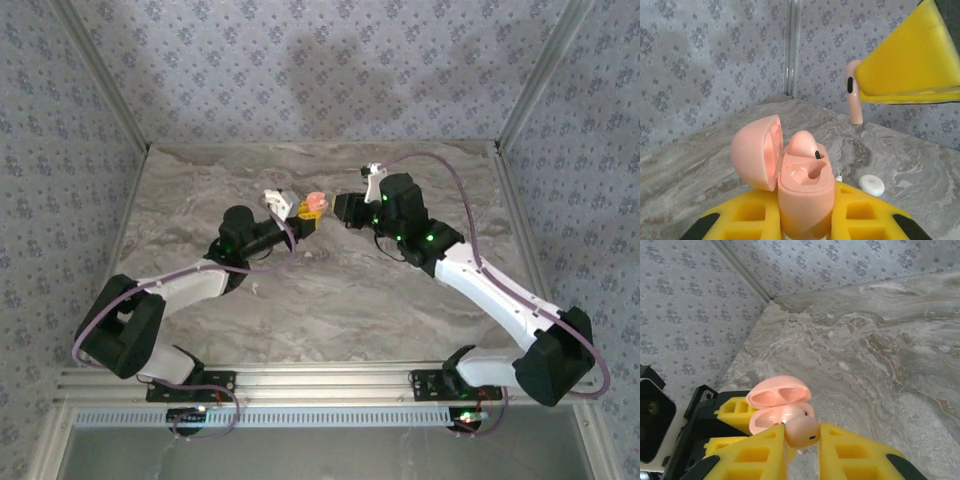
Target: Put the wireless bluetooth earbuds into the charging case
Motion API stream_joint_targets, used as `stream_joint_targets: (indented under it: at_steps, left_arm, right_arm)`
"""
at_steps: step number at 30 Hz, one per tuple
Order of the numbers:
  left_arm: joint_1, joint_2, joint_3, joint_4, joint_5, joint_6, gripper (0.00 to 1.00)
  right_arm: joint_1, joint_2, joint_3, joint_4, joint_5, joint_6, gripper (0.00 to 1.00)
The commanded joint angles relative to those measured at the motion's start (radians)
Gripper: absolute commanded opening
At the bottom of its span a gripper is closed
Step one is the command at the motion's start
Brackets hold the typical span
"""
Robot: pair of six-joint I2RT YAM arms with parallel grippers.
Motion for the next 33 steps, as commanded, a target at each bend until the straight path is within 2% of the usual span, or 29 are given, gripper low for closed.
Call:
stream_joint_targets:
  at_steps: [1,7,19,33]
  left_arm:
    - [-0.011,-0.006,0.036,0.03,0.028,0.068,0.12]
    - [-0.035,-0.027,0.043,-0.026,0.022,0.159,0.12]
    - [-0.045,-0.044,0.047,-0.017,-0.001,0.171,0.12]
    - [-0.047,-0.057,0.053,-0.008,-0.001,0.165,0.12]
  right_arm:
    - [0.01,-0.042,-0.015,0.064,-0.027,-0.055,0.21]
    - [0.036,-0.042,-0.023,0.098,-0.036,-0.058,0.21]
    - [0.051,-0.026,-0.045,0.071,0.011,-0.079,0.21]
    - [0.047,0.002,-0.054,0.07,0.007,-0.074,0.21]
